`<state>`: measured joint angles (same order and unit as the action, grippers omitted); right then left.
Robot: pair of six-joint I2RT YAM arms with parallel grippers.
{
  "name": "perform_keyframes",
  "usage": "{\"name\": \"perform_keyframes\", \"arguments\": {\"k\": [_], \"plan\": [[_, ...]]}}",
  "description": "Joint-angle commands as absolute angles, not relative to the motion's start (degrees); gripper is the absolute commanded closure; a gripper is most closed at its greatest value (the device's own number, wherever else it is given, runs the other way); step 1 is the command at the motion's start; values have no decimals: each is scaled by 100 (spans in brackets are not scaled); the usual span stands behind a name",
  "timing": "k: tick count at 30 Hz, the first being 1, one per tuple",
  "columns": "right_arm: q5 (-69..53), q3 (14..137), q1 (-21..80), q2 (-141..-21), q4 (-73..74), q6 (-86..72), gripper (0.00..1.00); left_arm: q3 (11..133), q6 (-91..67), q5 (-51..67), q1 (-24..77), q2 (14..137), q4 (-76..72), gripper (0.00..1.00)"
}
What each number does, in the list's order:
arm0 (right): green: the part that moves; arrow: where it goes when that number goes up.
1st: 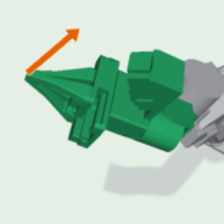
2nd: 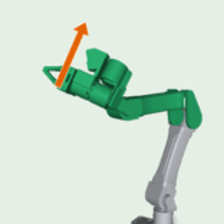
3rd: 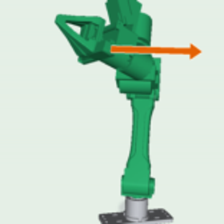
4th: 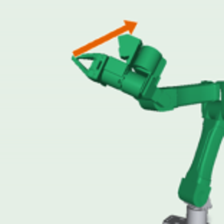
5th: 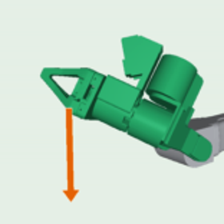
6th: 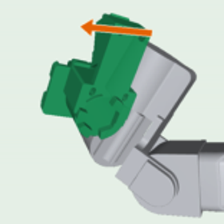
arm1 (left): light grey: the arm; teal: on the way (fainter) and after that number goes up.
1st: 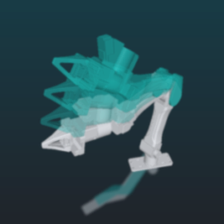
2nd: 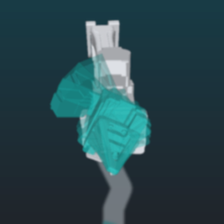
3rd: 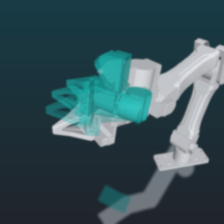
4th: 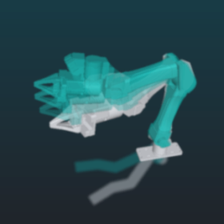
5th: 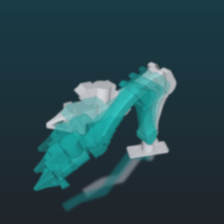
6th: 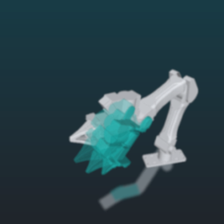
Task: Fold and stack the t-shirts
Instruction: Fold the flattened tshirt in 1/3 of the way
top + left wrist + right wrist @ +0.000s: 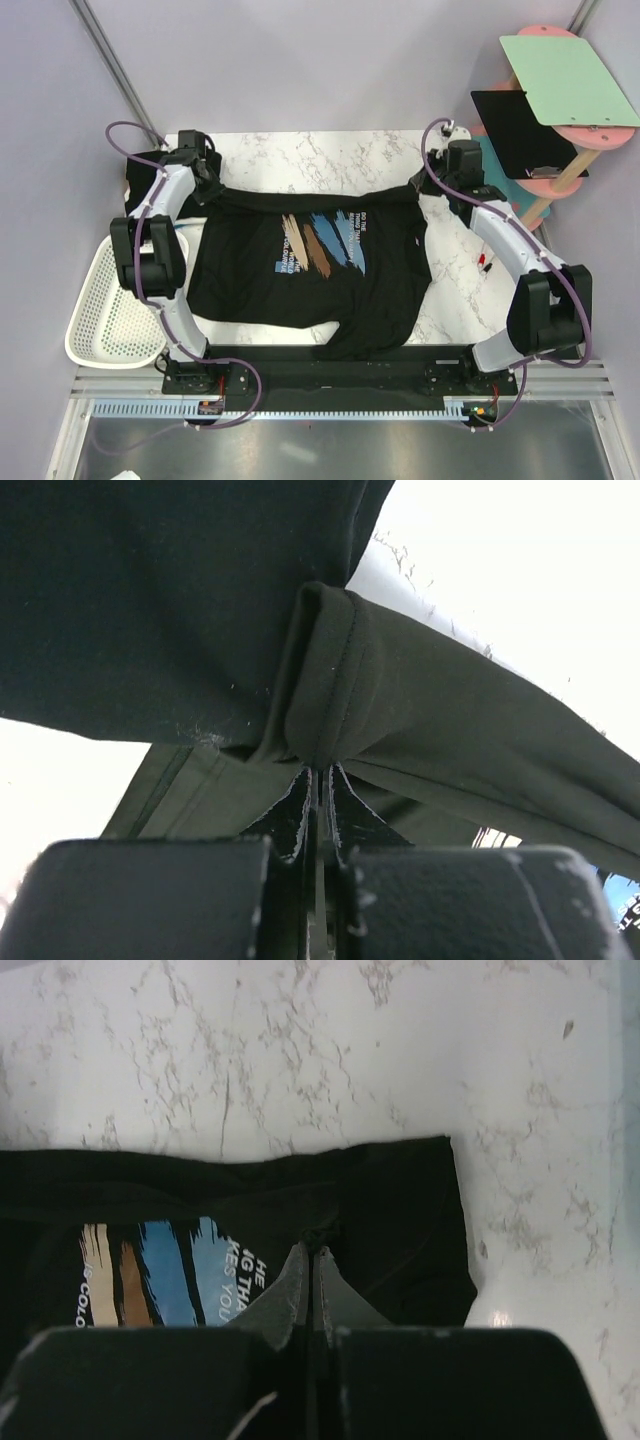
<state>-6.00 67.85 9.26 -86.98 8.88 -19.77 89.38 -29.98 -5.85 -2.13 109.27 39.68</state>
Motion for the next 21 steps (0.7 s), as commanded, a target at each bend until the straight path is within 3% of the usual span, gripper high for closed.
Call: {"name": "perform_keyframes", "arguments": {"k": [1,13,21], "plan": [[-659,6119,1002,-8271,1151,-2180,100,8816,-3041,-677,-211,10591,3841,98],[-642,4992,1248,-7418,1924,-2338,100,8113,-3252,-616,-211,10363,3973,98],[-887,5229,1318,-7980,3268,-2145,100,7383,-3445,-589,-211,10169,3990,97]]}}
